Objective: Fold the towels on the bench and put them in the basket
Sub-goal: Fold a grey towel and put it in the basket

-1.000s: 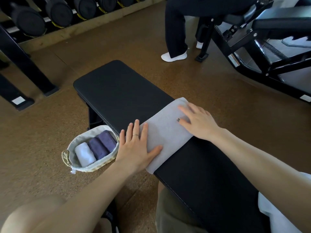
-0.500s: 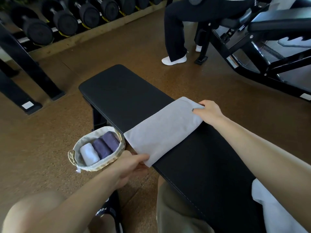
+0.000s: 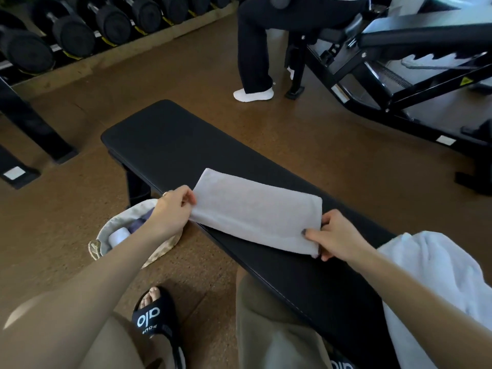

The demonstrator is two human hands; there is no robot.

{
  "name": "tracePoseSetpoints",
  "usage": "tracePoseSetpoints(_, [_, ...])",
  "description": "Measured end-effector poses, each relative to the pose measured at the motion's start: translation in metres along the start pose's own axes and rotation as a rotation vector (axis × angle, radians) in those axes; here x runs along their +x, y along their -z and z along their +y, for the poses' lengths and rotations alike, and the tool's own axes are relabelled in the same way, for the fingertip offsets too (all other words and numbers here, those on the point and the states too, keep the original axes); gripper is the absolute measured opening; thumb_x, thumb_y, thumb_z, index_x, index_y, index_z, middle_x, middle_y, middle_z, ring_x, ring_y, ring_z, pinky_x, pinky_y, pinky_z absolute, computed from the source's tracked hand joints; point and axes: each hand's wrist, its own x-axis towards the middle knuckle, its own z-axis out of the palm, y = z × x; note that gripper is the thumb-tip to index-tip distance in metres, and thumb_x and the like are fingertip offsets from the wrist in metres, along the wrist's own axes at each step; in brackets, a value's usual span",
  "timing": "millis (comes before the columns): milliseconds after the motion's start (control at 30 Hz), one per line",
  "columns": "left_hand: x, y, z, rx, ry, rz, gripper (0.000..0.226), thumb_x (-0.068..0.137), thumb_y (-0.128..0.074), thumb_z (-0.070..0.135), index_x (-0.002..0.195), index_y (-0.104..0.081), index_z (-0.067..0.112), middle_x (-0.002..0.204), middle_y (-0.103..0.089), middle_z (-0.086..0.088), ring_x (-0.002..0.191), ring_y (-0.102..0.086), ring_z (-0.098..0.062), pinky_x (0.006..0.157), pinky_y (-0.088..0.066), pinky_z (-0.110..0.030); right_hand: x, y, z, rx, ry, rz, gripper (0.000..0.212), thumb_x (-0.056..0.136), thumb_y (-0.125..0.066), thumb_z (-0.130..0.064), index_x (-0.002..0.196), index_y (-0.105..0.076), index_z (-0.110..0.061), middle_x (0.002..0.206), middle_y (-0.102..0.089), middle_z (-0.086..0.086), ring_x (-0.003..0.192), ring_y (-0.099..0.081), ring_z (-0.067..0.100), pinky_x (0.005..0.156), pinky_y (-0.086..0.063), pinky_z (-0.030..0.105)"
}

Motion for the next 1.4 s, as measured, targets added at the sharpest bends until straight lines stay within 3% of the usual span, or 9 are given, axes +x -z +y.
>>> tracePoseSetpoints(133, [0.012,-0.004,-0.001,0.129,-0.123,-0.028,0.028,0.096,-0.045,0.003,0.090,-0.063,0.024,0.107,-0.052,-0.004,0.098,-0.056,-0.022,0.080,-0.043,-0.029,-0.027,-0.012,0.009,-0.013,-0.056,-0.039,0.039,0.094,-0.070,-0.028,0.112,-0.039,-0.013,0.075,-0.075,0.010,0.060,-0.073,0.025,0.051,-0.057,0.032])
tracePoseSetpoints(200, [0.009,-0.005,0.006,0.286,-0.138,-0.013,0.023,0.099,-0.044,0.009,0.104,-0.063,0.020,0.121,-0.049,-0.005,0.108,-0.055,-0.029,0.092,-0.047,-0.038,-0.035,-0.010,0.009,-0.279,0.005,0.074,0.042,0.096,-0.065,-0.036,0.118,-0.036,-0.014,0.086,-0.072,0.007,0.068,-0.072,0.023,0.057,-0.058,0.035])
tracePoseSetpoints(300, [-0.012,-0.016,0.040,0.521,-0.215,0.069,0.042,0.105,-0.036,0.026,0.144,-0.044,0.014,0.154,-0.035,-0.014,0.139,-0.037,-0.035,0.115,-0.031,-0.047,-0.038,-0.020,-0.002,-0.689,0.373,0.442,0.049,0.098,-0.060,-0.037,0.137,-0.040,-0.015,0.122,-0.059,0.005,0.105,-0.062,0.023,0.086,-0.054,0.038])
tracePoseSetpoints(400, [-0.041,-0.050,0.080,0.551,-0.388,-0.064,0.063,0.103,-0.012,0.047,0.161,-0.018,0.023,0.170,-0.011,-0.007,0.156,-0.009,-0.027,0.126,-0.009,-0.047,-0.020,-0.055,-0.027,-0.694,0.744,0.459,0.047,0.102,-0.044,-0.035,0.146,-0.043,-0.018,0.141,-0.052,0.008,0.128,-0.051,0.027,0.105,-0.044,0.043])
tracePoseSetpoints(533, [-0.044,-0.079,0.058,0.590,-0.386,-0.168,0.078,0.090,0.016,0.053,0.163,0.000,0.029,0.172,0.003,0.002,0.158,0.004,-0.021,0.127,-0.003,-0.044,0.013,-0.082,-0.020,-0.840,0.693,0.288,0.063,0.104,-0.016,-0.043,0.156,-0.037,-0.014,0.161,-0.038,0.010,0.150,-0.032,0.029,0.121,-0.028,0.052])
tracePoseSetpoints(733, [-0.017,-0.045,-0.004,0.487,-0.231,-0.085,0.060,0.106,-0.008,0.046,0.163,0.005,0.031,0.170,0.010,0.008,0.157,0.006,-0.015,0.128,-0.002,-0.037,0.015,-0.064,0.016,-0.899,0.608,0.314,0.063,0.105,-0.015,-0.047,0.159,-0.033,-0.020,0.166,-0.027,0.005,0.153,-0.025,0.030,0.125,-0.021,0.049])
tracePoseSetpoints(933, [-0.016,-0.031,0.007,0.307,0.083,0.098,0.065,0.103,-0.038,0.037,0.158,-0.017,0.010,0.160,-0.024,-0.016,0.145,-0.026,-0.038,0.116,-0.030,-0.048,0.012,-0.060,-0.003,-0.815,0.583,0.334,0.056,0.100,-0.034,-0.049,0.148,-0.044,-0.022,0.156,-0.041,0.008,0.141,-0.042,0.032,0.117,-0.029,0.050])
tracePoseSetpoints(1133, [-0.025,-0.035,0.016,-0.378,0.445,0.052,0.070,0.088,-0.073,0.035,0.133,-0.027,0.007,0.127,-0.049,-0.011,0.115,-0.055,-0.032,0.085,-0.046,-0.041,0.021,-0.043,-0.032,-0.700,0.449,0.319,0.055,0.096,-0.053,-0.050,0.144,-0.045,-0.024,0.134,-0.052,0.004,0.122,-0.051,0.027,0.098,-0.043,0.043])
tracePoseSetpoints(1400, [-0.016,-0.025,0.012,-0.200,0.387,-0.018,0.066,0.071,-0.067,0.052,0.112,-0.033,0.015,0.107,-0.060,-0.012,0.093,-0.067,-0.032,0.077,-0.061,-0.052,0.030,-0.016,-0.038,-0.514,0.248,0.118,0.041,0.091,-0.062,-0.047,0.119,-0.045,-0.020,0.099,-0.059,-0.002,0.086,-0.059,0.016,0.066,-0.046,0.034])
